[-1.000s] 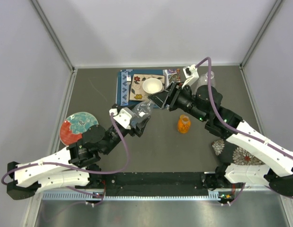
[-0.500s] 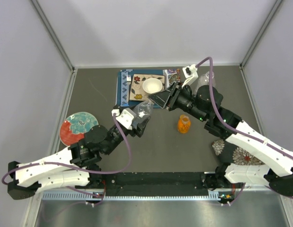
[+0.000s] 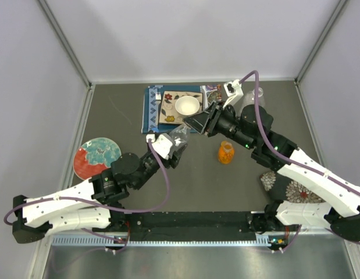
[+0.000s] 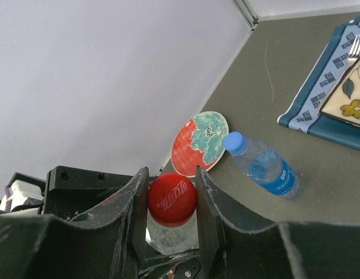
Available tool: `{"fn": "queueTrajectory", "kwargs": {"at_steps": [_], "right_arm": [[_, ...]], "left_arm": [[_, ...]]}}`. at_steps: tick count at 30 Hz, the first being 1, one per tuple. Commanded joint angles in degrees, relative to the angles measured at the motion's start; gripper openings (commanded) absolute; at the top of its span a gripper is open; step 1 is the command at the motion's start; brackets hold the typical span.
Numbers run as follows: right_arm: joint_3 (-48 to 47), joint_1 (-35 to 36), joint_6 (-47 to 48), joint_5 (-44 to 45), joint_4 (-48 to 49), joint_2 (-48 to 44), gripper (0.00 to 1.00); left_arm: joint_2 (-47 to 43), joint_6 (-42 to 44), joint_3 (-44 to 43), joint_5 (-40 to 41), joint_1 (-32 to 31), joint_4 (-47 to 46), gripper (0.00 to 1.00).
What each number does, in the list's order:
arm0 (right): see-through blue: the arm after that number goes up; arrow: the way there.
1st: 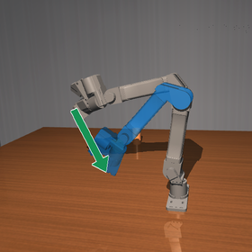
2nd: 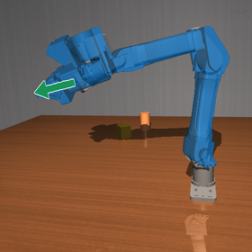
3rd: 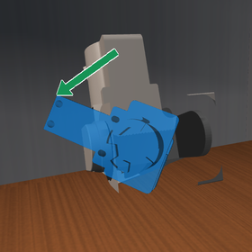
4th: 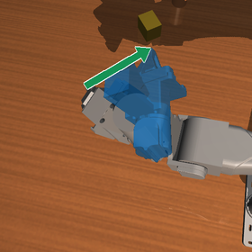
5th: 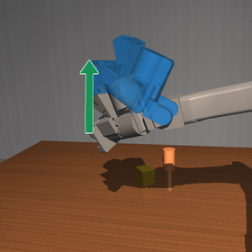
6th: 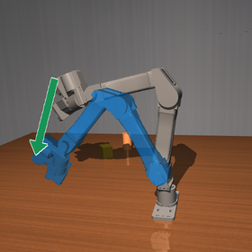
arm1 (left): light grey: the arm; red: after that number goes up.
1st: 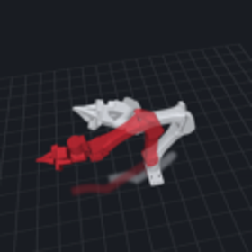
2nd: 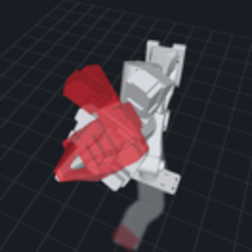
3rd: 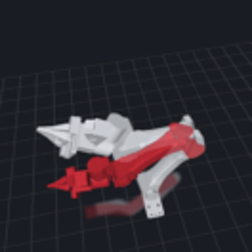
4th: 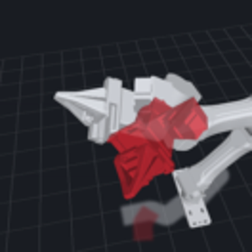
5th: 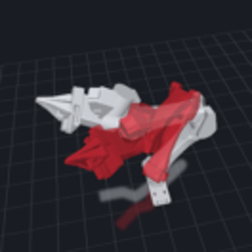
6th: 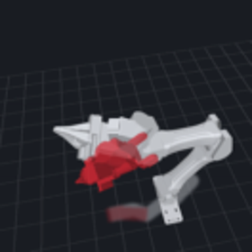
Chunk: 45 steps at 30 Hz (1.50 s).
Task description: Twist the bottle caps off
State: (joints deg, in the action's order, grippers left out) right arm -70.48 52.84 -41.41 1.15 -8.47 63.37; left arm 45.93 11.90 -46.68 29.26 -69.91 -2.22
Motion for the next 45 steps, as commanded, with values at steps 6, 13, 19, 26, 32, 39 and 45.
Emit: {"fn": "queueTrajectory", "kwargs": {"at_steps": [6,13,19,26,32,39,45], "right_arm": [[-1.2,1.0,4.6,-9.0,2.0,-1.3,0.0],[-1.9,1.1,12.0,-21.1,3.2,-1.7,0.0],[-1.7,1.0,20.4,-29.9,3.1,-3.2,0.0],[-1.3,1.0,26.2,-40.1,3.2,-4.7,0.0],[-0.6,0.9,28.3,-45.6,2.7,-6.4,0.0],[-0.2,-0.1,30.8,-49.0,1.3,-9.1,0.0],[-0.6,-0.2,34.3,-53.0,-2.3,-9.7,0.0]], "left_arm": [[-1.5,-4.2,-1.8,-7.1,0.3,-1.1,0.07],[-3.4,-10.5,-2.8,-25.0,4.0,0.8,0.04],[-3.7,-19.5,-4.1,-48.8,12.2,0.0,0.04],[-1.6,-29.3,-4.0,-68.0,19.8,-5.8,0.04],[-0.4,-32.4,-4.0,-73.1,20.8,-8.8,0.04],[-0.8,-33.5,-3.8,-73.9,21.2,-9.3,0.03],[-0.9,-33.9,-3.3,-74.9,21.4,-9.6,0.02]]}}
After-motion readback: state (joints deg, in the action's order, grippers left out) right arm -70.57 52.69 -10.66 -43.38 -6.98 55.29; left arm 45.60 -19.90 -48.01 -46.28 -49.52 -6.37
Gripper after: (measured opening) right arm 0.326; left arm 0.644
